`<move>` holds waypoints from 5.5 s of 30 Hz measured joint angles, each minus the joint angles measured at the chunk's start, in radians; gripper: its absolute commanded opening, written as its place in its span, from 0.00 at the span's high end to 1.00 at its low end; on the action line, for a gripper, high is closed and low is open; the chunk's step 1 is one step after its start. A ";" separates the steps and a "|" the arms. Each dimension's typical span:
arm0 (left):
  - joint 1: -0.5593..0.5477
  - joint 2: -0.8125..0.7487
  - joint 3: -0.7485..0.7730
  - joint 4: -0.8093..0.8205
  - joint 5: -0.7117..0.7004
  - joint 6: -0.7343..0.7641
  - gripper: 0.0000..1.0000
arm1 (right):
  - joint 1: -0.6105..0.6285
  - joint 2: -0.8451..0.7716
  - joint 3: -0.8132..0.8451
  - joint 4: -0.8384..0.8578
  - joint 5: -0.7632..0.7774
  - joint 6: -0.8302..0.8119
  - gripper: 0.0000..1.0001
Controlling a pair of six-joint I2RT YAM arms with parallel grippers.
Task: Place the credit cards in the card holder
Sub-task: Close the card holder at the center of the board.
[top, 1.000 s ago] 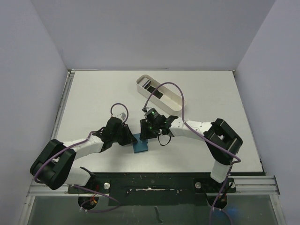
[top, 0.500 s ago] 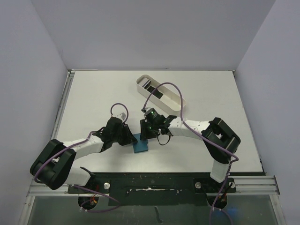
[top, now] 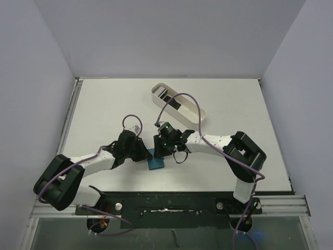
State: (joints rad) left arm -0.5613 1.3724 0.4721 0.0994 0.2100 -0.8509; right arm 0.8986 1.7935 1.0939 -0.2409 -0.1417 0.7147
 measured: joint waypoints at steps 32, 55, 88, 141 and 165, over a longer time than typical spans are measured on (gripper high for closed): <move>-0.001 0.001 0.002 -0.002 -0.001 -0.002 0.91 | 0.017 -0.039 -0.031 -0.037 0.056 0.003 0.80; -0.012 0.012 0.005 0.019 -0.013 -0.006 0.91 | 0.045 -0.027 -0.020 -0.044 0.113 0.003 0.86; 0.068 -0.013 0.126 -0.118 -0.003 0.095 0.81 | 0.006 -0.066 -0.068 -0.003 0.174 0.032 0.71; 0.117 0.164 0.141 -0.031 0.171 0.105 0.83 | 0.097 0.031 0.119 -0.149 0.347 -0.063 0.89; 0.072 0.145 0.146 -0.032 0.169 0.094 0.85 | -0.009 -0.140 -0.073 -0.070 0.253 -0.020 0.76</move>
State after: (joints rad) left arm -0.4896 1.5177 0.6182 0.0677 0.3794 -0.7567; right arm 0.8898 1.6539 1.0210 -0.3107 0.1116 0.6949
